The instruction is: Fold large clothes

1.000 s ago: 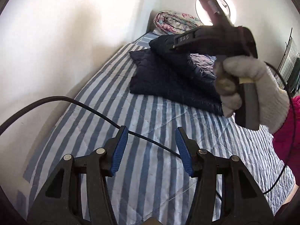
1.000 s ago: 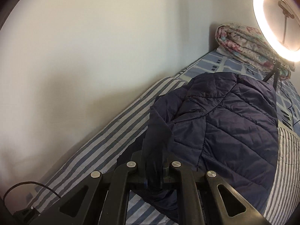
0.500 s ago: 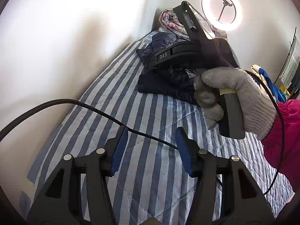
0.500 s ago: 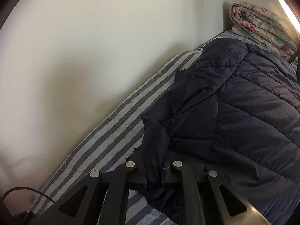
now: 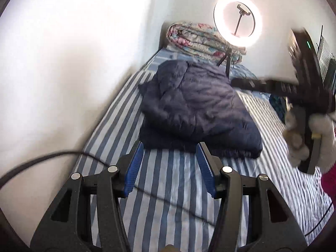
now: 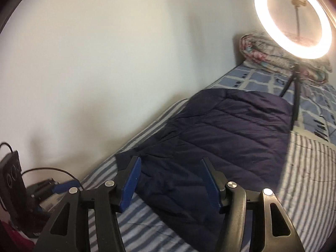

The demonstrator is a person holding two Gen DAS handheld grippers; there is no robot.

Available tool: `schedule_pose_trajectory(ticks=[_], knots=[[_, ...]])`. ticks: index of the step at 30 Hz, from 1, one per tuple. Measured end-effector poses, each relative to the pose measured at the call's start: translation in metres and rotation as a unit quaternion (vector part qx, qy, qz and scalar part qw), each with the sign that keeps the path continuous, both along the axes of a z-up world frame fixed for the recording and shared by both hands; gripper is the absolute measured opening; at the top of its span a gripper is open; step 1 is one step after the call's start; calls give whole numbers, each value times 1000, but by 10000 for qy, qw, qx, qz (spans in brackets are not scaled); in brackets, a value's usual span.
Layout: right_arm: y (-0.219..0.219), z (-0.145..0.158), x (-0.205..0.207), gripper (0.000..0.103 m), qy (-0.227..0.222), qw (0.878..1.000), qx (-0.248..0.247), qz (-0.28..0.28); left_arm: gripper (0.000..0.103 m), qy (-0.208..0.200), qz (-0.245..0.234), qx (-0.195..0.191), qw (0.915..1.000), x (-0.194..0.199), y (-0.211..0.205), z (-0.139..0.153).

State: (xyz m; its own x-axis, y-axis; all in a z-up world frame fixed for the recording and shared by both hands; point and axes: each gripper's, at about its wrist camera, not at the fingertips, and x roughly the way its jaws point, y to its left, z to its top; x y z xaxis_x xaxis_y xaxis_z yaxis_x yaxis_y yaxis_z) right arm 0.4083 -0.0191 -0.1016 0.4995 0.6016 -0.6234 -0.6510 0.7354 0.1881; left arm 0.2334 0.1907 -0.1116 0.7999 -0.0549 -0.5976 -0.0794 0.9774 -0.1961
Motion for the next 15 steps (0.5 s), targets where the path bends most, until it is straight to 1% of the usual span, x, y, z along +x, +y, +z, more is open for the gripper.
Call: schedule_pose_trajectory(ticks=[2, 3, 4, 5, 8, 9, 11, 12, 13, 14, 15], knots=[[-27, -1, 15, 61, -181, 9988, -49, -442, 54, -97, -103, 78, 9999, 27, -1, 12], [-37, -3, 20, 61, -187, 9979, -82, -621, 54, -72, -107, 93, 9999, 40, -1, 16], [-46, -7, 25, 60, -121, 9969, -145, -766, 52, -39, -68, 87, 9999, 53, 1, 18], [-54, -12, 29, 60, -22, 9963, -178, -842, 48, 26, -13, -16, 10000, 72, 5, 18], [-63, -24, 25, 60, 23, 9965, -253, -800, 48, 296, 21, -227, 9993, 111, 13, 8], [-61, -28, 25, 58, 8, 9968, -321, -736, 47, 430, 72, -187, 9989, 123, 14, 0], [-57, -36, 27, 55, 54, 9972, -439, -597, 45, 686, 278, 174, 9971, 136, 15, -22], [-52, -41, 23, 55, 102, 9974, -484, -531, 44, 868, 392, 239, 9952, 140, 19, -39], [-50, -47, 23, 55, 150, 9975, -509, -473, 44, 1013, 449, 213, 9936, 141, 22, -53], [-47, -54, 24, 55, 214, 9970, -590, -448, 44, 1149, 474, 18, 9922, 142, 29, -73], [-45, -62, 25, 54, 284, 9961, -699, -451, 44, 1128, 498, -154, 9922, 139, 33, -84]])
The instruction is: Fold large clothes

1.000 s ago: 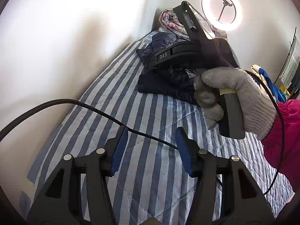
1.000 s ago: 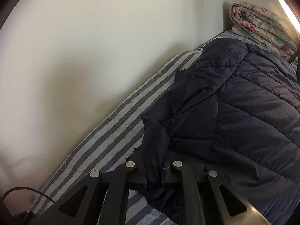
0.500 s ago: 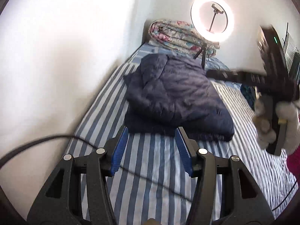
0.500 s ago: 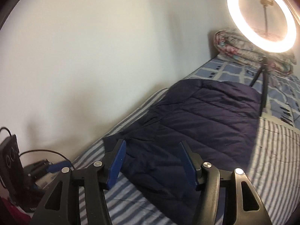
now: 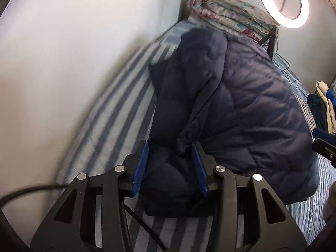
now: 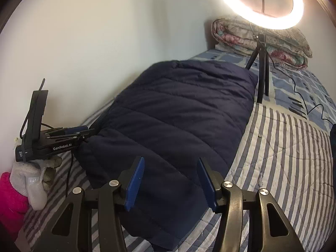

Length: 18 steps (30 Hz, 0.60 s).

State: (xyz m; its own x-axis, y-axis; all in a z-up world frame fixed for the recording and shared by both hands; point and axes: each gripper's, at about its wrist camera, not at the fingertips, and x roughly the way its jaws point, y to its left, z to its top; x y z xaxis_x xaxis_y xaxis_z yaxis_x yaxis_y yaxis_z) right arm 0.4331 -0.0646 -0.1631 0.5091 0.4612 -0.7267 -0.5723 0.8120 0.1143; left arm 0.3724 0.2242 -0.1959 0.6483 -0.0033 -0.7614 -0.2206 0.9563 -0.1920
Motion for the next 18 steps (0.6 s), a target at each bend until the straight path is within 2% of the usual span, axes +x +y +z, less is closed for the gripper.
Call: schedule_pose_trajectory(ticks=[2, 4, 6, 7, 8, 9, 11, 13, 15, 18], knots=[[4, -18, 3, 51, 186, 9995, -274, -11, 46, -110, 35, -54, 9999, -7, 3, -7], [6, -30, 3, 51, 224, 9987, -465, -1, 46, -20, -16, 139, 9999, -5, -2, -4], [2, -27, 0, 51, 254, 9988, -417, -13, 46, 39, -85, 243, 9997, -5, -3, 1], [-3, -22, -1, 52, 289, 9992, -268, -21, 46, 9, -55, 157, 9999, -7, 1, 4], [-10, -17, -3, 60, 333, 9994, -53, 2, 47, -61, 37, -33, 10000, -11, 9, 9], [-20, -13, -3, 73, 411, 9988, 255, 21, 51, -126, 149, -395, 9990, -15, 20, 13], [-40, -8, -4, 85, 555, 9957, 731, -75, 75, -245, 326, -1102, 9931, -19, 40, 16], [-56, -11, -5, 86, 792, 9919, 984, -125, 77, -234, 416, -1482, 9878, -14, 53, 17], [-66, -20, -1, 86, 1035, 9887, 1066, -175, 77, -30, 364, -1699, 9848, -3, 59, 12], [-76, -38, 2, 86, 1472, 9802, 1300, -255, 78, 201, 260, -1816, 9828, 9, 59, 2]])
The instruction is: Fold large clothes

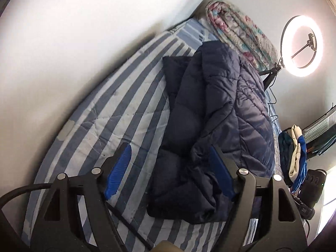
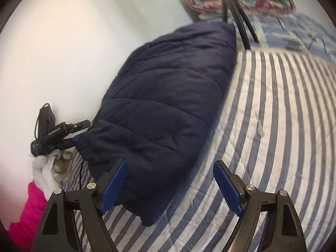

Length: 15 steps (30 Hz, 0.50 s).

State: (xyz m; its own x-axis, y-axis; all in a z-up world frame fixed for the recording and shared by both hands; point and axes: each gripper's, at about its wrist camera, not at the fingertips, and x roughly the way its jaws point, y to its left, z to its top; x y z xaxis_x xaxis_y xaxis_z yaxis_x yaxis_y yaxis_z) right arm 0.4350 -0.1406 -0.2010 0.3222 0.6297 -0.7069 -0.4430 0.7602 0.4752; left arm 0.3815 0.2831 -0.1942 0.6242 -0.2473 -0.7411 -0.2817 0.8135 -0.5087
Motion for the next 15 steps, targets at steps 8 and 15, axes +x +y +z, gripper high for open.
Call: schedule_pose_trajectory(ticks=[8, 15], knots=[[9, -29, 4, 81, 582, 9957, 696, 164, 53, 45, -220, -112, 9997, 4, -5, -10], [32, -22, 8, 30, 588, 9962, 593, 259, 17, -158, -605, 192, 9979, -5, -30, -6]])
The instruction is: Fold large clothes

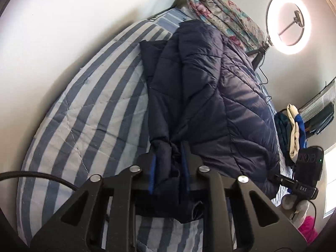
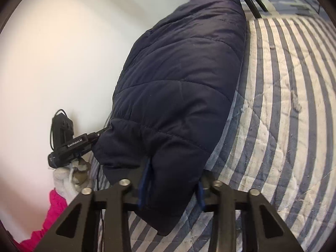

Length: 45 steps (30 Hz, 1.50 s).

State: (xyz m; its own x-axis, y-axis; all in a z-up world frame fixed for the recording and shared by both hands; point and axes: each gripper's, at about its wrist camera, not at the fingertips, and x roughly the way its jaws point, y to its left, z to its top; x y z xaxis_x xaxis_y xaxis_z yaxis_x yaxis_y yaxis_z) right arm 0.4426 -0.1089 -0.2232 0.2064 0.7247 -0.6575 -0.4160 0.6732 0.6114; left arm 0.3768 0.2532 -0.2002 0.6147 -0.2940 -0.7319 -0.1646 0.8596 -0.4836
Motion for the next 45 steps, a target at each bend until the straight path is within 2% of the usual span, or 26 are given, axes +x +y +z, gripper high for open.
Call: schedule_pose_trajectory(ticks=[3, 6, 13, 17, 20, 24, 26, 28, 29, 30, 32, 34, 38, 40, 45], knots=[[9, 12, -9, 23, -150, 9991, -391, 90, 15, -23, -74, 107, 9999, -12, -13, 2], [9, 24, -26, 21, -310, 9961, -786, 239, 15, -39, -267, 287, 9992, -28, -30, 6], [-29, 41, -83, 21, -384, 9896, -1363, 258, 14, -28, -990, 686, 9927, -72, -100, 12], [-61, 46, -120, 20, -391, 9869, -1560, 95, 14, -100, -1355, 977, 9859, -104, -147, 12], [-82, 48, -151, 20, -401, 9842, -1724, 18, 14, -123, -1591, 1059, 9815, -135, -182, 11], [-107, 49, -189, 20, -352, 9833, -1783, -75, 14, -75, -1816, 1075, 9775, -166, -210, 11], [-113, 47, -198, 20, -308, 9834, -1788, -58, 14, -58, -1921, 1260, 9732, -174, -220, 13], [-112, 50, -199, 27, -372, 9825, -1825, 26, 14, -23, -1959, 1401, 9706, -176, -222, 20], [-113, 53, -201, 36, -452, 9805, -1911, -9, 15, 6, -1954, 1452, 9699, -175, -221, 25], [-113, 59, -202, 38, -536, 9791, -1964, -21, 19, 9, -1940, 1492, 9696, -174, -219, 31], [-120, 75, -204, 38, -733, 9781, -1949, 22, 36, -110, -1896, 1498, 9703, -177, -213, 48], [-130, 93, -200, 38, -995, 9792, -1769, 47, 45, -271, -1785, 1424, 9732, -185, -201, 60], [-142, 136, -184, 38, -1576, 9767, -1454, -131, 45, -552, -1540, 1012, 9813, -189, -174, 86], [-138, 152, -161, 38, -1931, 9670, -1631, -328, 45, -598, -1447, 925, 9833, -185, -169, 90], [-107, 148, -86, 35, -2343, 9512, -1877, -713, 45, -633, -1336, 836, 9855, -175, -159, 84]])
